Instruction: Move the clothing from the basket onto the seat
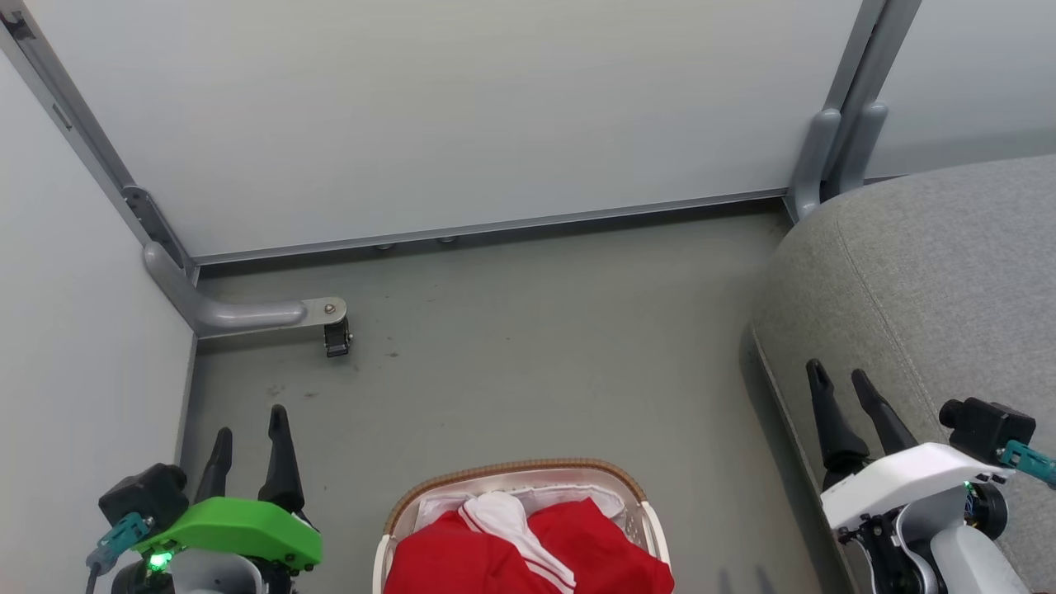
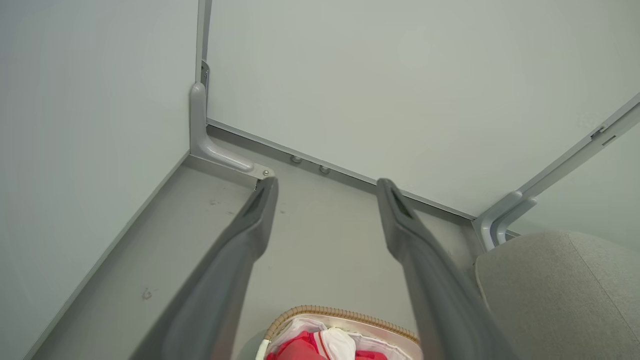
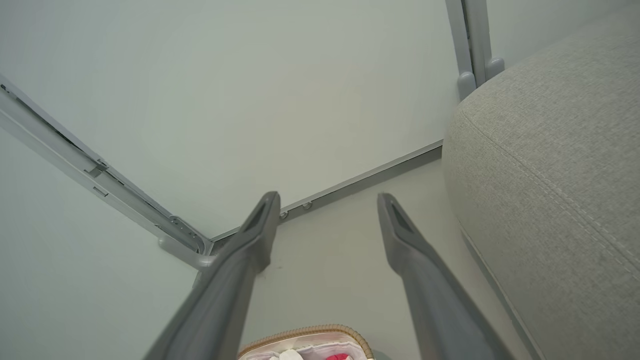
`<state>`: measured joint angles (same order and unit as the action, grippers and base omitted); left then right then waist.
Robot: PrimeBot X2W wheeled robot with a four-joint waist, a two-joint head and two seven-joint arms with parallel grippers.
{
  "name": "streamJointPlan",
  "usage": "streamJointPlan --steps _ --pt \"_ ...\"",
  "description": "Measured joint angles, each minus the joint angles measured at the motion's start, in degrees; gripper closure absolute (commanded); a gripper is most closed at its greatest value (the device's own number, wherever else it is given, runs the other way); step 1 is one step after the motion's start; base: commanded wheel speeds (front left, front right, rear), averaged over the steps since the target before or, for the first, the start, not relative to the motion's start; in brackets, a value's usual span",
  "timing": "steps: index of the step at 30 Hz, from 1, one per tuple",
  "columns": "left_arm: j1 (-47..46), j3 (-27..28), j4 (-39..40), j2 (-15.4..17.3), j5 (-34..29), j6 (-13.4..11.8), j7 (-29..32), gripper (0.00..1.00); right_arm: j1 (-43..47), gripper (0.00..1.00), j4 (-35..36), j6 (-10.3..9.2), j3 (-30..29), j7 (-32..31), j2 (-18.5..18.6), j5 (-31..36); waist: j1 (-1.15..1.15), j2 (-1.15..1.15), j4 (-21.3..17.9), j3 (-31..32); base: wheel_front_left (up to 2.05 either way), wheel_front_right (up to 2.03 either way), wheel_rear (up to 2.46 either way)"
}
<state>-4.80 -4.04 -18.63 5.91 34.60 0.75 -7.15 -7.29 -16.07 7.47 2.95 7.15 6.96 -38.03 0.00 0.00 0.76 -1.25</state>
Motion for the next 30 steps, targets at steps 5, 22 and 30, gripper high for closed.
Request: streamJointPlan --steps 5,22,30 --pt "0.26 -0.24 -0.01 -0.20 -3.47 -0.01 -0.85 0.00 0.47 0.00 -0.09 0.00 0.34 0.91 -0.18 3.18 0.00 0.00 0.06 0.07 0.00 0.00 0.00" --pt "0.96 -1.10 0.32 -1.08 -13.73 -0.16 -3.28 0.00 0.80 0.00 -0.56 0.01 1.37 3.27 -0.35 12.92 0.00 0.00 0.02 -0.19 0.00 0.00 0.00" --pt "0.96 -1.52 0.60 -1.46 -17.88 0.02 -4.13 0.00 0.81 0.00 -0.64 0.01 1.59 4.19 -0.70 17.17 0.00 0.00 -0.09 -0.17 0.00 0.00 0.00"
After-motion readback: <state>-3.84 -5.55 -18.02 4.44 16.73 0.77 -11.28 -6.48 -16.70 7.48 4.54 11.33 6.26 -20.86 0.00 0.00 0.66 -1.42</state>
